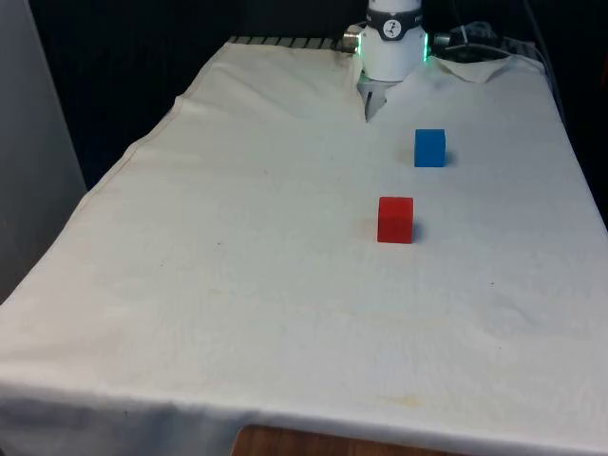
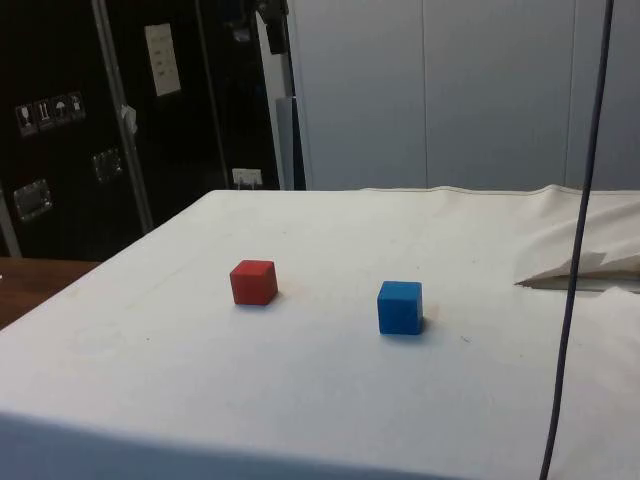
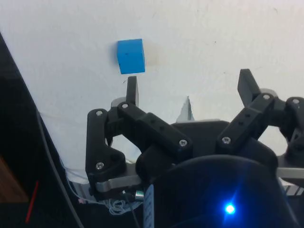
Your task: Stack the two cubes.
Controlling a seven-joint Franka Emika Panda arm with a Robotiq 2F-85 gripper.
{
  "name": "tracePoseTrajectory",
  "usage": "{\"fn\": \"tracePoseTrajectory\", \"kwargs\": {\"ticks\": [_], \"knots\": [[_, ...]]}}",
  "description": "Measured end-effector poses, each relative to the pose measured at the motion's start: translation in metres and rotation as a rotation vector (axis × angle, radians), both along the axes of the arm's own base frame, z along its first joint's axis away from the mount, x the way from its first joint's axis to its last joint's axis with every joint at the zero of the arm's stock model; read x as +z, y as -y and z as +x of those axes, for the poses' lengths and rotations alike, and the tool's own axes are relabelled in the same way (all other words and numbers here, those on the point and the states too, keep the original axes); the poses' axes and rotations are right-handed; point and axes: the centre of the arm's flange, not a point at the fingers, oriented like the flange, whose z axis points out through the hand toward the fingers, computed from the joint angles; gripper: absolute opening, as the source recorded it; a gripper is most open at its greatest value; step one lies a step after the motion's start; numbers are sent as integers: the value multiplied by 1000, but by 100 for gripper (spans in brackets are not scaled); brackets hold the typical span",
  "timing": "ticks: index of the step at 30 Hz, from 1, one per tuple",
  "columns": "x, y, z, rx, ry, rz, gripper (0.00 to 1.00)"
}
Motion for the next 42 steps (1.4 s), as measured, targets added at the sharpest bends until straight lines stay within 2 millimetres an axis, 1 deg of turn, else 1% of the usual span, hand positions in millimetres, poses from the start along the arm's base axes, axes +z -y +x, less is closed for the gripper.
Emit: {"fn": "tracePoseTrajectory", "kwargs": {"ticks": [3, 8, 10, 15, 19, 20, 29, 30, 35, 36, 37, 42], "knots": [[-2, -3, -3, 3, -6, -1, 100], [-5, -8, -18, 6, -4, -8, 100], [-5, -8, -18, 6, -4, -8, 100], [-8, -12, -34, 9, 16, -19, 100], [-7, -13, -41, 12, 25, -26, 100], [-7, -14, -46, 12, 26, -31, 100], [-9, -18, -66, 17, 48, -49, 100], [-10, -19, -71, 19, 50, -52, 100], [-12, -20, -84, 23, 63, -62, 100], [-12, -20, -84, 23, 63, -62, 100], [-13, -21, -89, 25, 69, -64, 100], [-15, -22, -101, 29, 81, -71, 100]]}}
